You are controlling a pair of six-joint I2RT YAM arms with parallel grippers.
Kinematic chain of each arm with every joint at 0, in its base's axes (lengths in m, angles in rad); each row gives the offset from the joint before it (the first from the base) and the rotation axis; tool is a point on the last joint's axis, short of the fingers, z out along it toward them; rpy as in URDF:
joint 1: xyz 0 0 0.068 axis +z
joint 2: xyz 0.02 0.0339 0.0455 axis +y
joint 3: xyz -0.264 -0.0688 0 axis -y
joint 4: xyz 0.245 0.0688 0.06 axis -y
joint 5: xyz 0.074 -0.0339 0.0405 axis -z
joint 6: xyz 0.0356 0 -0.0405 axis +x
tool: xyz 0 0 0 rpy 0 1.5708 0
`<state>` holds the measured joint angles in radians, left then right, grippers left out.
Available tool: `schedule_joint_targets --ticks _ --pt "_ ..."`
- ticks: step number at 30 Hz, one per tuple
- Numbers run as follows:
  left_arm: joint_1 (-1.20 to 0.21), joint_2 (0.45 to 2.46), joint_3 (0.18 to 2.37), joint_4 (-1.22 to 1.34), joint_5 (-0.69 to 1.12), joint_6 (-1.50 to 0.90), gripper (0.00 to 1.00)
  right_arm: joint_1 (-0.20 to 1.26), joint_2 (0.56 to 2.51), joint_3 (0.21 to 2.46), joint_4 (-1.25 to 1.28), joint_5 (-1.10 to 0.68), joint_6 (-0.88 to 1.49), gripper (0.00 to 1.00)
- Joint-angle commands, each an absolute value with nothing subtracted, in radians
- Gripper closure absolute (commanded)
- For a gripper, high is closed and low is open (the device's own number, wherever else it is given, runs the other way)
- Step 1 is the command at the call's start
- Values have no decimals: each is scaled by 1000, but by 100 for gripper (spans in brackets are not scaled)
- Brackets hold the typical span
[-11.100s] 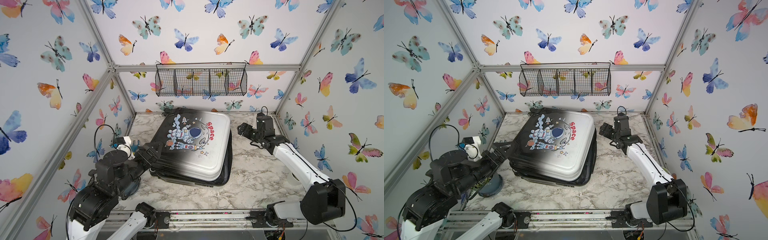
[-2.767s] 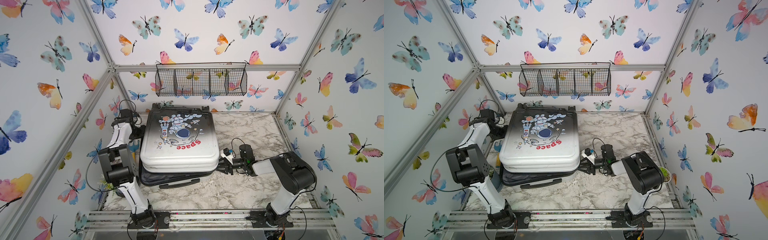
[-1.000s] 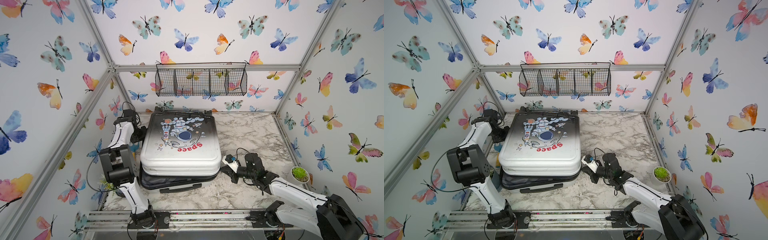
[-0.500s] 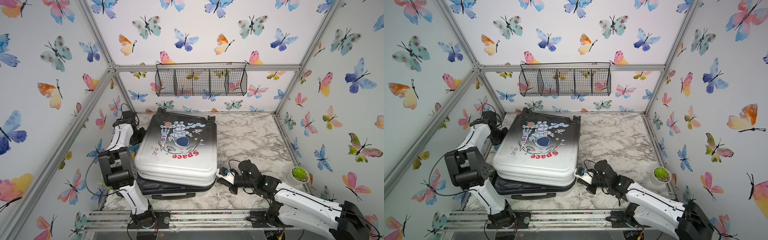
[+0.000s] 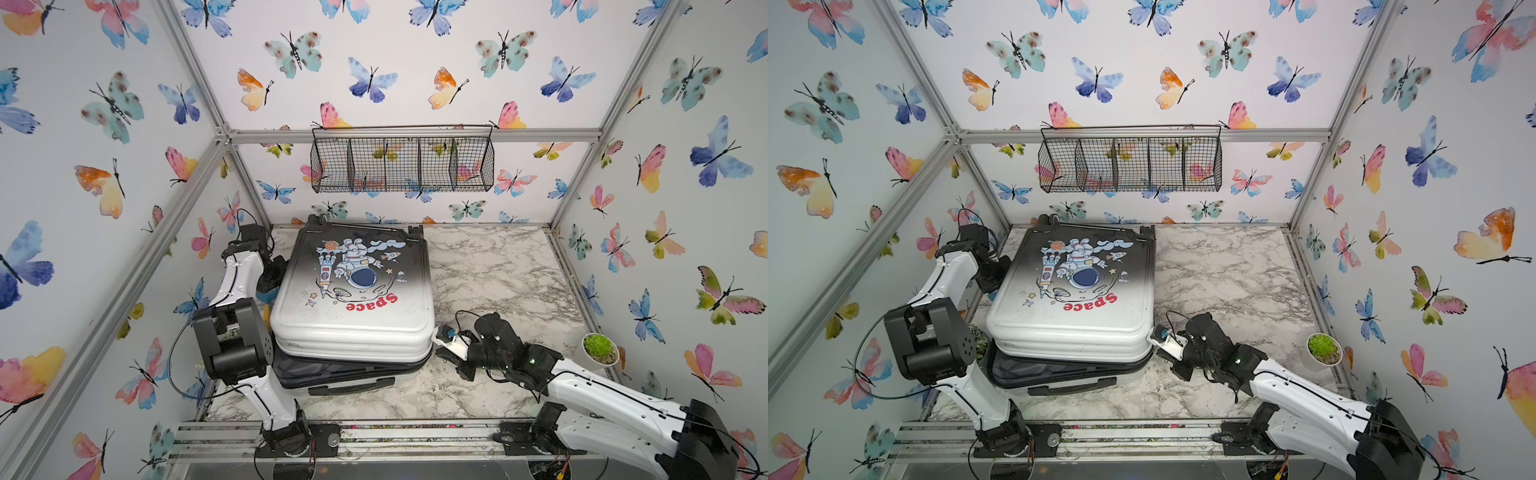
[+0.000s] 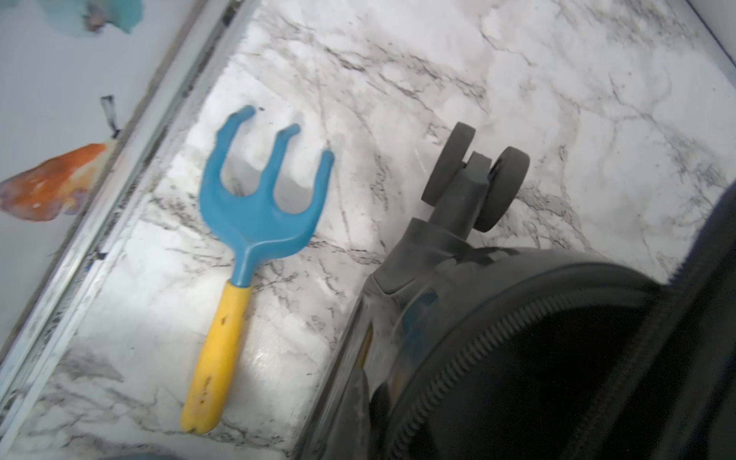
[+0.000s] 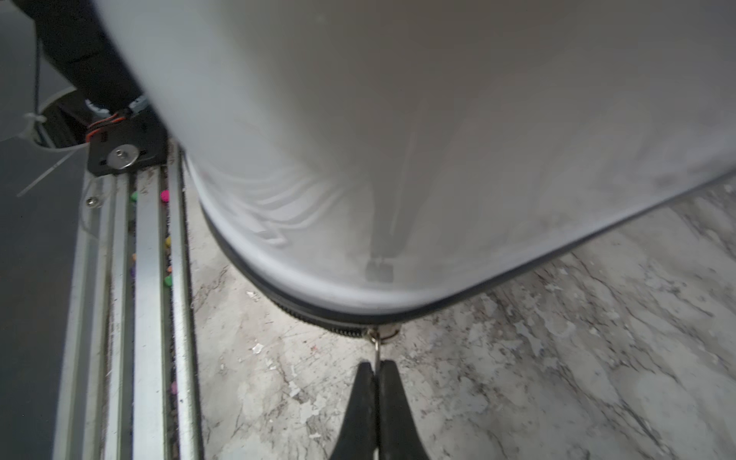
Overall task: Close the suitcase zippers
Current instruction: Zip the zipper on the suitcase.
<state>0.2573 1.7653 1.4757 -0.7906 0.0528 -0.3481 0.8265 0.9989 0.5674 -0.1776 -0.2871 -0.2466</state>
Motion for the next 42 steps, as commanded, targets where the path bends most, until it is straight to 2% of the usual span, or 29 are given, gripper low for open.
schedule_joint_targets --ticks 1,5,9,13,19,25,30,34,39,42 --pt "284 1617 1434 -686 -109 -607 100 722 1013 694 -191 -375 -277 97" --pt "272 1530 1343 -656 -29 -651 100 641 1128 775 -264 -341 -330 97" --pt "252 1432 1216 -617 26 -717 100 604 1191 777 -221 -355 -334 97" --pt "204 1386 1128 -631 41 -810 100 608 1202 733 -233 -471 -336 97" --pt "167 1299 977 -557 84 -1070 100 696 1126 690 -300 -482 -325 97" --pt "129 1308 1019 -597 41 -1147 100 821 1047 669 -298 -481 -278 97" --pt "133 1322 1042 -604 7 -1166 100 855 1013 671 -309 -498 -279 97" --pt "207 1341 1073 -612 -33 -1138 100 855 985 679 -298 -393 -247 97" --pt "285 1369 1135 -631 -93 -1089 100 854 1038 737 -347 -362 -235 97" --pt "349 1377 1157 -617 -87 -1051 100 855 1069 798 -460 -297 -236 97"
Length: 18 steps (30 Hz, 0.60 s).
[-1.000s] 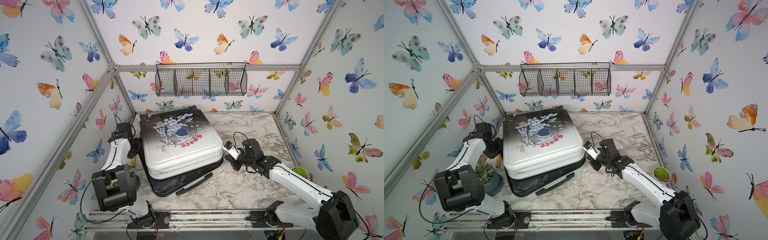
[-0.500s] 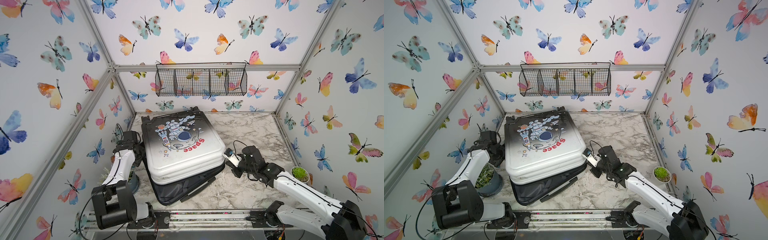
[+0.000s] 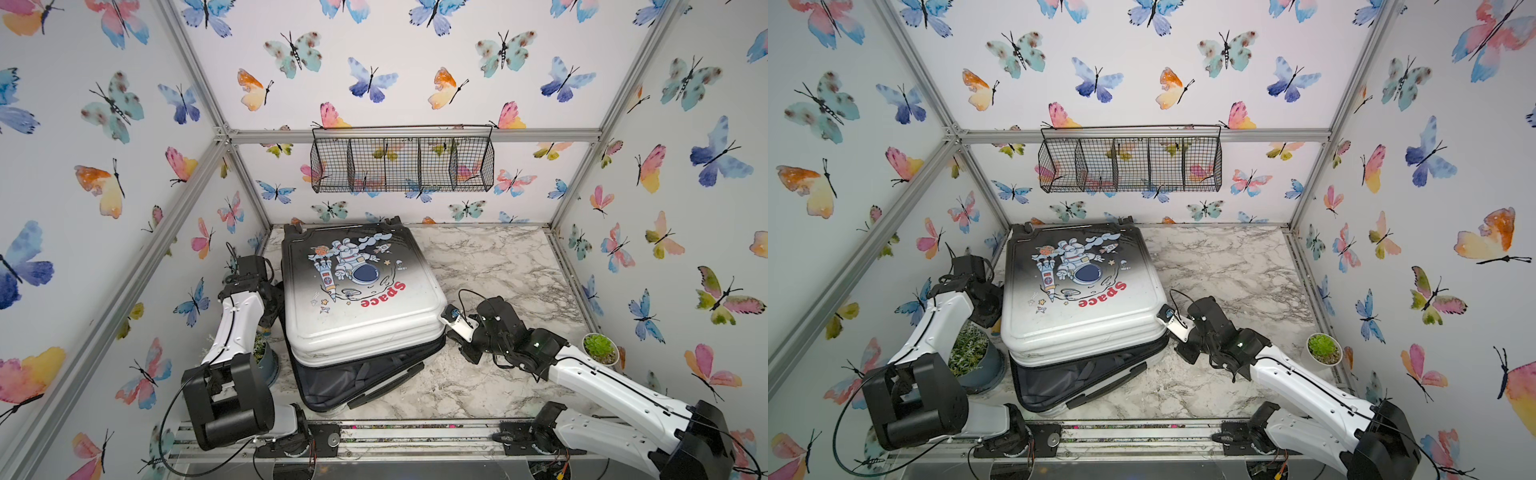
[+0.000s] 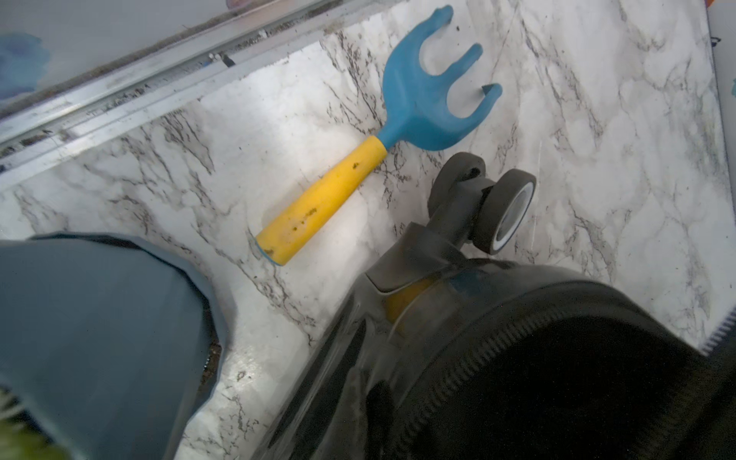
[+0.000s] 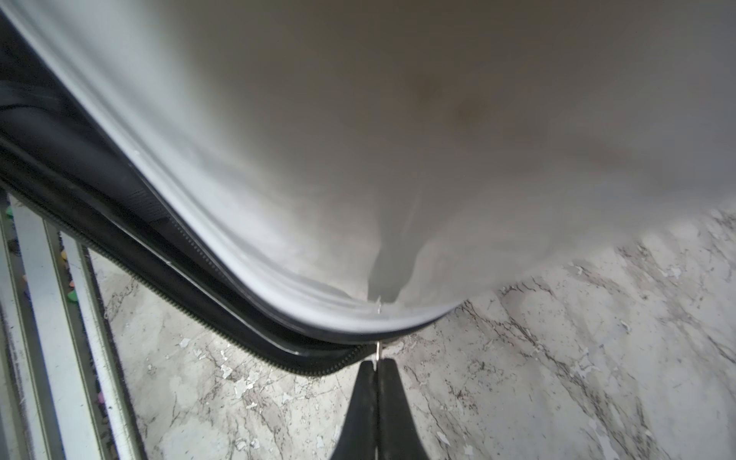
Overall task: Close the suitcase zippers
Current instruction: Zip the zipper on the suitcase.
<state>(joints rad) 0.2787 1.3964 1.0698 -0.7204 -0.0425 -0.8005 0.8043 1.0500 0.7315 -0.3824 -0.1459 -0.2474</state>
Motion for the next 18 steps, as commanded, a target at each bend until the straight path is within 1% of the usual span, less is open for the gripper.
schedule_joint_targets --ticks 1,4,8,10,15,18 --pt "365 1385 1170 -617 -72 -1040 100 855 1080 811 -478 -285 -241 97" --pt "376 1406 1205 -618 -21 -1021 100 853 1095 792 -418 -293 -208 97" --pt "376 1410 1223 -613 -5 -1013 100 841 1125 748 -260 -430 -38 97" --pt "376 1421 1255 -638 -24 -980 100 841 1100 678 -175 -416 22 97" --pt "390 1435 1282 -663 -40 -934 100 802 1013 588 -157 -405 97 96" --pt "393 1433 1274 -662 -47 -934 100 794 1000 596 -210 -369 119 96"
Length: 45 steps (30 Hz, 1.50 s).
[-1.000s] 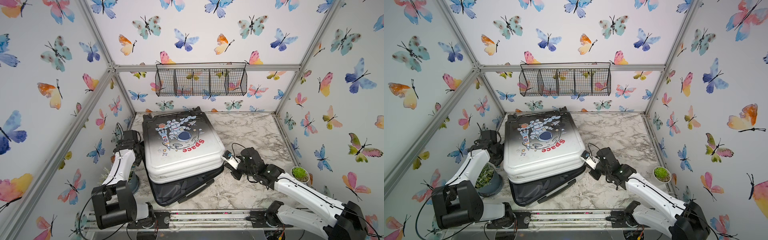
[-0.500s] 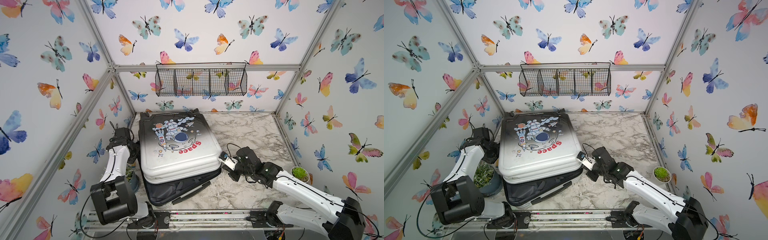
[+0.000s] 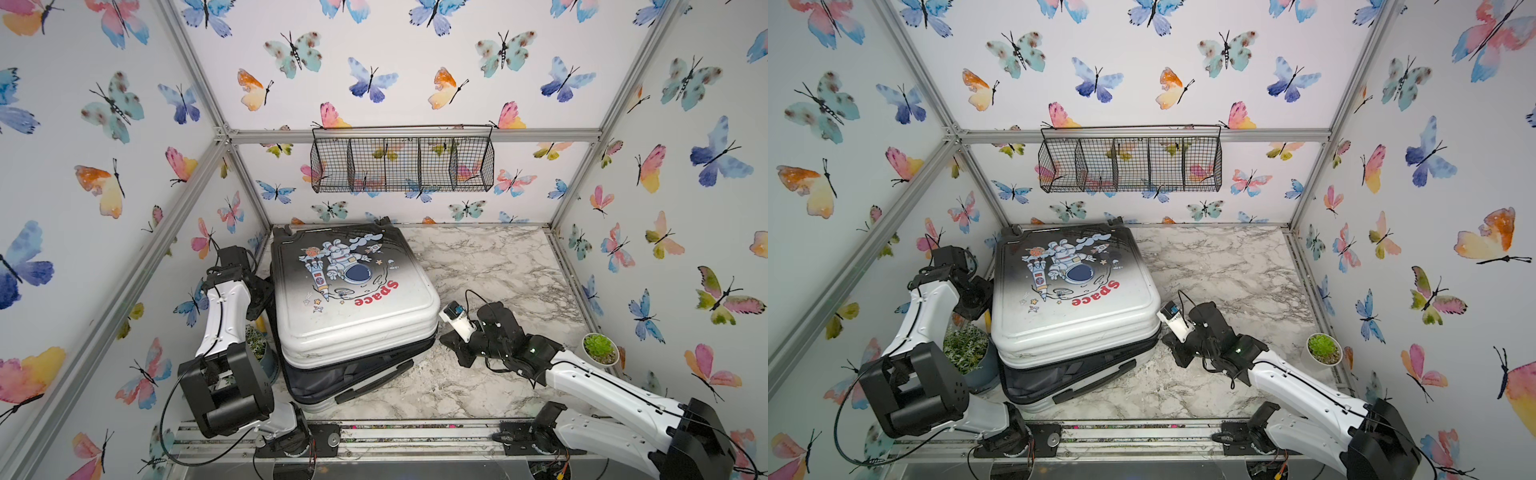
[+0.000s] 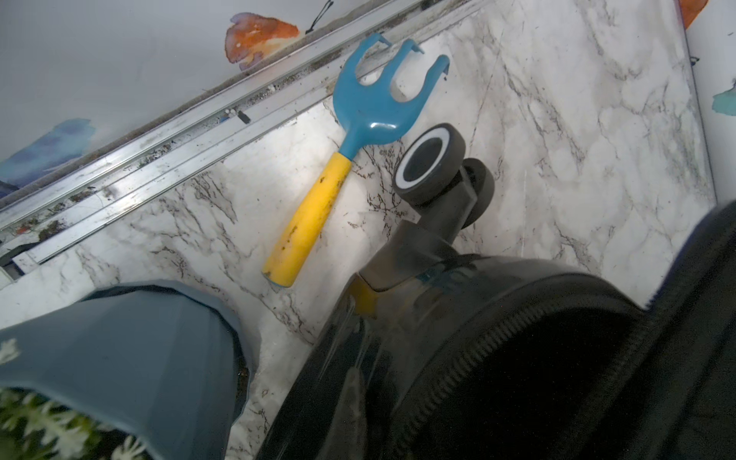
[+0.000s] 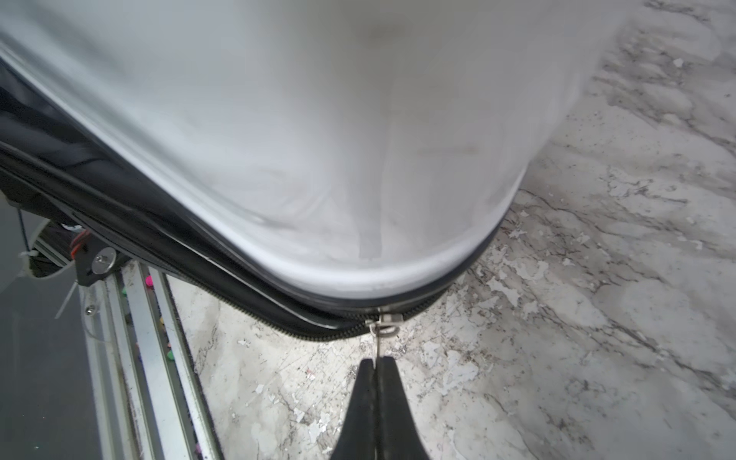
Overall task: Close the suitcase zippers
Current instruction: Zip the zipper on the suitcase.
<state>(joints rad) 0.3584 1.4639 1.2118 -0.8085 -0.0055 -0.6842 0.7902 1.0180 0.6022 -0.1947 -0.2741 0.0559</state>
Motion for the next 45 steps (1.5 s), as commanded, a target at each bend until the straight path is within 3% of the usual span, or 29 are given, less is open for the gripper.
schedule_joint_targets --ticks 1,6,16,32,38,45 --pt "396 1431 1269 -660 -49 -934 100 789 993 598 -213 -366 125 97" --pt "389 1432 1250 -663 -13 -954 100 811 1032 612 -180 -493 45 97" --pt "259 1358 1148 -663 -20 -1053 100 953 1082 608 86 -507 52 97" --pt "-64 1243 1020 -602 -53 -1410 100 1026 1199 637 272 -533 73 96" --pt "-150 1222 1032 -645 -94 -1440 100 1026 1161 630 148 -480 19 97" --pt "-315 1196 915 -568 -138 -1610 100 1066 1177 697 105 -554 -17 97"
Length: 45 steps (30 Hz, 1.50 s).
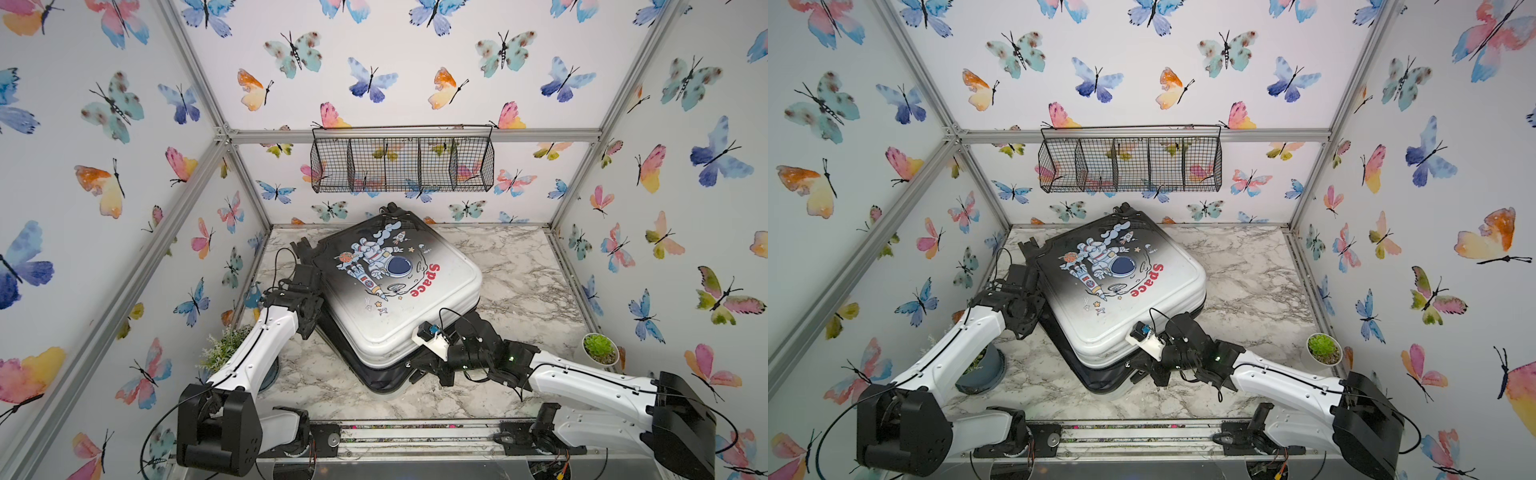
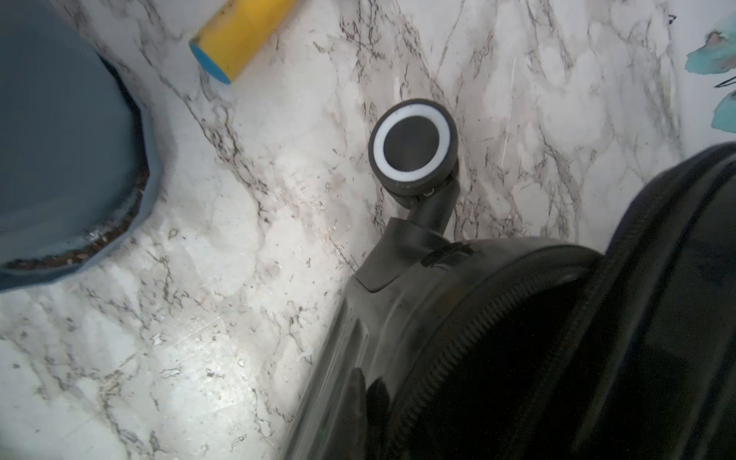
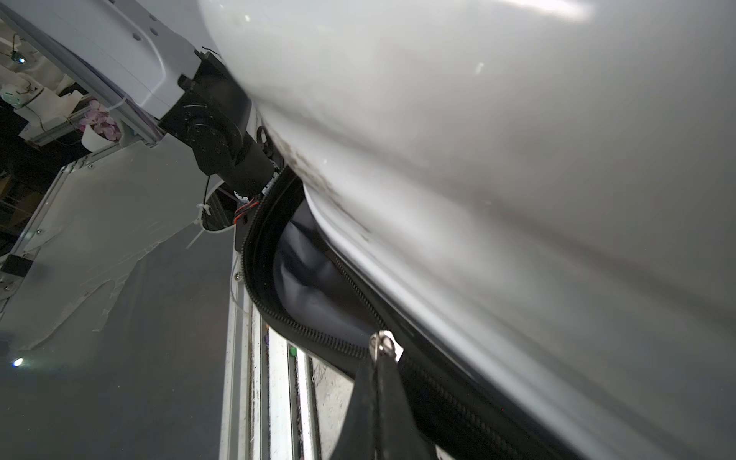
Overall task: Close the suitcase zippers
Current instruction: Zip the zipper on the suitcase.
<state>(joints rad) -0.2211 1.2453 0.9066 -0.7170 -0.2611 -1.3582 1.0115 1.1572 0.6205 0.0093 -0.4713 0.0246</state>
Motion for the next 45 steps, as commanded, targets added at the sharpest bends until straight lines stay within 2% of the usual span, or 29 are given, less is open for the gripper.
schedule_joint_targets --ticks 1,4,7,8,13,22,27,34,38,39,40,41,45 --pt "-316 1204 923 -580 -145 -1602 100 1073 1166 690 100 -549 -22 97" --pt "-316 1223 942 -585 -140 -1587 100 1077 1154 692 93 -552 -32 96" --pt "-316 1227 961 -590 -165 -1582 100 1072 1141 697 -12 -407 -59 97" --pt "-313 1222 961 -595 -183 -1574 100 1054 1118 674 -14 -353 -54 96" --pt "-261 1168 900 -616 -194 -1560 100 883 1103 702 -134 -330 -58 97" --pt "-257 1050 854 -648 -190 -1551 100 634 1191 765 -196 -385 -231 97" --pt "-316 976 786 -642 -184 -1593 100 510 1276 788 -157 -440 -325 97" --pt "-394 1017 756 -568 -183 -1642 100 445 1329 797 -202 -577 -482 97" --pt "-396 1032 758 -542 -182 -1637 100 443 1342 803 -305 -549 -607 95" --pt "-395 1038 759 -541 -184 -1637 100 444 1335 796 -307 -534 -616 95" --pt "-395 1041 758 -540 -182 -1637 100 443 1332 792 -304 -515 -615 91" --pt "-394 1044 755 -536 -178 -1636 100 443 1333 791 -305 -503 -619 82" --pt "-394 1048 737 -512 -172 -1633 100 439 1365 810 -312 -497 -620 70"
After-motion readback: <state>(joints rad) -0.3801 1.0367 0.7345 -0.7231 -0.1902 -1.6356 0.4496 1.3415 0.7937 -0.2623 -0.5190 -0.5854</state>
